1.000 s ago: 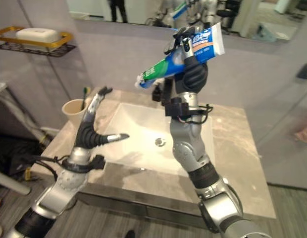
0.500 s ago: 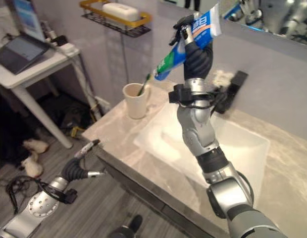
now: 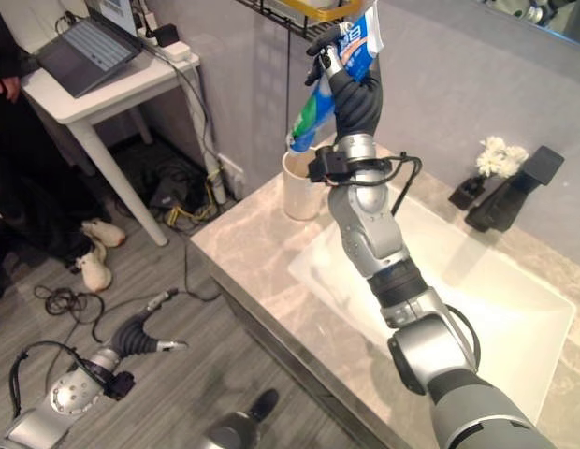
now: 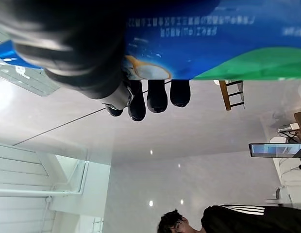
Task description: Put brush and paste in cup on sink, flatten towel.
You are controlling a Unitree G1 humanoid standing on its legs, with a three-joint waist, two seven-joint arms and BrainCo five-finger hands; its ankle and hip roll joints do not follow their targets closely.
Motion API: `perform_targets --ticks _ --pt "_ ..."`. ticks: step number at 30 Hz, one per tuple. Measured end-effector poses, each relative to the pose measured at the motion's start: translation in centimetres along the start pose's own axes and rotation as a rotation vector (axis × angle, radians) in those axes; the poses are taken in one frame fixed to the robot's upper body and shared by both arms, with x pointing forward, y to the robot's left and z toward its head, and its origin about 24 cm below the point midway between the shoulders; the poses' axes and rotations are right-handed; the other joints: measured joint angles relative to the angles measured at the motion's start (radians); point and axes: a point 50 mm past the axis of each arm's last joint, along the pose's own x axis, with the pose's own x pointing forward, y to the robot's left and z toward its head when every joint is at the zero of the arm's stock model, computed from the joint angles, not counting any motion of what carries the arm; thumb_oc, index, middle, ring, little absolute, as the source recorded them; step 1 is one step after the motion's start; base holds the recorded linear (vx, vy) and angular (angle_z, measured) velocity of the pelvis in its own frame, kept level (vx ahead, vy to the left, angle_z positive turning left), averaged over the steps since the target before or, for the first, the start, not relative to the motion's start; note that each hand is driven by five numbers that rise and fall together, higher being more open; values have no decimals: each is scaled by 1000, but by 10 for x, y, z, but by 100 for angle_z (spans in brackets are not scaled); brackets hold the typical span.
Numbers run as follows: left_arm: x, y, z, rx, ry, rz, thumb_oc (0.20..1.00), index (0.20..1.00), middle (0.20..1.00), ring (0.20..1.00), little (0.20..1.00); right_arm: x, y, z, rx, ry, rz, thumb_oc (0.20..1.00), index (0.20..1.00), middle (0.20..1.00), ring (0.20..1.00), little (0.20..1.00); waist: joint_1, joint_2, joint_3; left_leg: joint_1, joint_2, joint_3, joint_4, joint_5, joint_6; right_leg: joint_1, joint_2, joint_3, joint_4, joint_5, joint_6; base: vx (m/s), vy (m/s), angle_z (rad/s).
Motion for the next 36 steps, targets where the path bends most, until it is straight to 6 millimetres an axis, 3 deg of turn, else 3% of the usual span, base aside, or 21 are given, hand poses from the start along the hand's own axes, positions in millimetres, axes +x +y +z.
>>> perform_targets --ticks 17,36 --pt "11 -1 10 3 -44 -22 1000 1000 1000 1000 1000 2 -4 -10 -73 62 8 200 200 200 200 200 -20 6 23 -24 3 5 0 0 1 -29 1 8 0 1 1 -1 6 0" --pt "11 -1 7 2 -32 -19 1000 1000 1000 1000 1000 -2 16 -19 -154 87 134 200 200 200 200 200 -20 -16 36 -55 3 5 4 1 1 -57 2 10 0 2 1 0 0 0"
